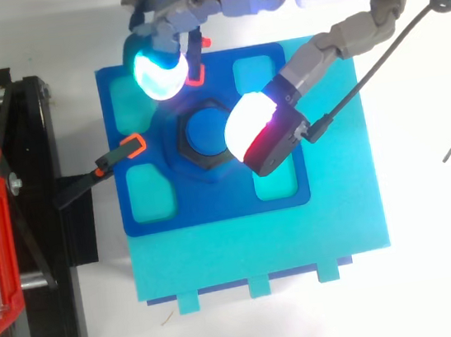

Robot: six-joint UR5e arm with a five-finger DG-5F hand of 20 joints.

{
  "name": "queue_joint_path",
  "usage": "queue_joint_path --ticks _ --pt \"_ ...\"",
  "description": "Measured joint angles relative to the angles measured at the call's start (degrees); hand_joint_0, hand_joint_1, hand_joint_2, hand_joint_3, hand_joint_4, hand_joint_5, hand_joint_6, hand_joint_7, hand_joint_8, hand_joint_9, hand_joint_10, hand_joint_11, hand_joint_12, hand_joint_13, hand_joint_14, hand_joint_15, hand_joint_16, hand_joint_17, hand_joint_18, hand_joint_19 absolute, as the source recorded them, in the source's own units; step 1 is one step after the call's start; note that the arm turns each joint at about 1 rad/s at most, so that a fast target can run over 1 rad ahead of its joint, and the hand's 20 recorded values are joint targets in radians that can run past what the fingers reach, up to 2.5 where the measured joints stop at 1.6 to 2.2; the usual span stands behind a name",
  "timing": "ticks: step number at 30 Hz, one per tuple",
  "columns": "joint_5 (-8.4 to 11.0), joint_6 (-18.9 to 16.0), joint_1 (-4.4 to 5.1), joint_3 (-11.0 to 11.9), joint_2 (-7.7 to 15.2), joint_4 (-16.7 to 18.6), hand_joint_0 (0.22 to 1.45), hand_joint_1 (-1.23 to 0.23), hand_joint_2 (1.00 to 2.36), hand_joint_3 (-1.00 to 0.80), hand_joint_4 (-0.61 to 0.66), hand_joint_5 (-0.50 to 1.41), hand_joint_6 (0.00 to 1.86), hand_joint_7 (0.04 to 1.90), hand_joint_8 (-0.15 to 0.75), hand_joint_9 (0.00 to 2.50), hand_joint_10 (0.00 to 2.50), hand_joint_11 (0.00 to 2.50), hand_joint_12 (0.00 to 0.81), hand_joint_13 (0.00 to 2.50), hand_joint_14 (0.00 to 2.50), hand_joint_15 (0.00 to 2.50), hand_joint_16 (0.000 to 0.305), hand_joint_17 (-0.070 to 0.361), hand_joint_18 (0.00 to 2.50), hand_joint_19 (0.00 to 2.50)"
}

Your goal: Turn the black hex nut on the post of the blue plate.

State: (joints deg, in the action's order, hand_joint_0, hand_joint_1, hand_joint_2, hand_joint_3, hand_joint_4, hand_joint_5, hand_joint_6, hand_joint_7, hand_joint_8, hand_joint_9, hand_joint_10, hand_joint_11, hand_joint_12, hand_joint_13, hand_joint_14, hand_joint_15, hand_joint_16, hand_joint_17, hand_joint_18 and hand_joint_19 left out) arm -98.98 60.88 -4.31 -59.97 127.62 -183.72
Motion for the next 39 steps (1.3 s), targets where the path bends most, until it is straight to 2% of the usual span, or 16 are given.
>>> queue_joint_path --ticks 3,8,15,20,21,24,32,39 --pt "0.19 -0.33 0.48 0.9 0.03 0.23 0.47 -0.39 1.0 -0.5 0.19 -0.21 0.5 0.82 0.249 0.22 0.0 0.0 0.376 0.01 0.0 0.0 0.058 0.132 0.0 0.07" --pt "0.62 -0.63 1.46 1.09 0.06 1.19 0.47 -0.41 1.0 -0.5 0.19 -0.21 0.5 0.82 0.25 0.22 0.0 0.0 0.377 0.01 0.0 0.0 0.059 0.132 0.0 0.07" --pt "3.33 -1.3 3.74 -1.49 0.06 3.49 0.43 -0.46 1.0 -0.5 0.2 -0.21 0.5 0.83 0.259 0.22 0.0 0.0 0.392 0.0 0.0 0.0 0.063 0.141 0.0 0.07" --pt "3.95 -1.4 4.82 -2.09 0.07 3.89 0.39 -0.51 1.0 -0.5 0.21 -0.21 0.5 0.8 0.273 0.2 0.0 0.0 0.413 0.0 0.0 0.0 0.068 0.153 0.0 0.07" --pt "3.99 -1.24 5.03 -2.13 0.07 3.68 0.38 -0.56 1.0 -0.5 0.21 -0.22 0.5 0.79 0.272 0.19 0.0 0.0 0.418 0.0 0.0 0.0 0.069 0.156 0.0 0.07" --pt "4.04 -0.37 5.36 -2.16 0.07 3.16 0.36 -0.67 1.0 -0.5 0.19 -0.23 0.5 0.78 0.274 0.18 0.0 0.0 0.423 0.0 0.0 0.0 0.07 0.157 0.0 0.06" --pt "4.06 1.29 5.51 -2.62 0.09 2.37 0.37 -0.69 1.0 -0.5 0.13 -0.27 0.5 0.75 0.238 0.06 0.0 0.0 0.407 0.0 0.0 0.0 0.066 0.149 0.0 0.07" --pt "4.06 3.76 5.53 -2.74 0.09 1.78 0.45 -0.71 1.0 -0.5 0.1 -0.27 0.5 0.77 0.205 0.05 0.0 0.0 0.367 0.0 0.0 0.0 0.059 0.133 0.0 0.06"
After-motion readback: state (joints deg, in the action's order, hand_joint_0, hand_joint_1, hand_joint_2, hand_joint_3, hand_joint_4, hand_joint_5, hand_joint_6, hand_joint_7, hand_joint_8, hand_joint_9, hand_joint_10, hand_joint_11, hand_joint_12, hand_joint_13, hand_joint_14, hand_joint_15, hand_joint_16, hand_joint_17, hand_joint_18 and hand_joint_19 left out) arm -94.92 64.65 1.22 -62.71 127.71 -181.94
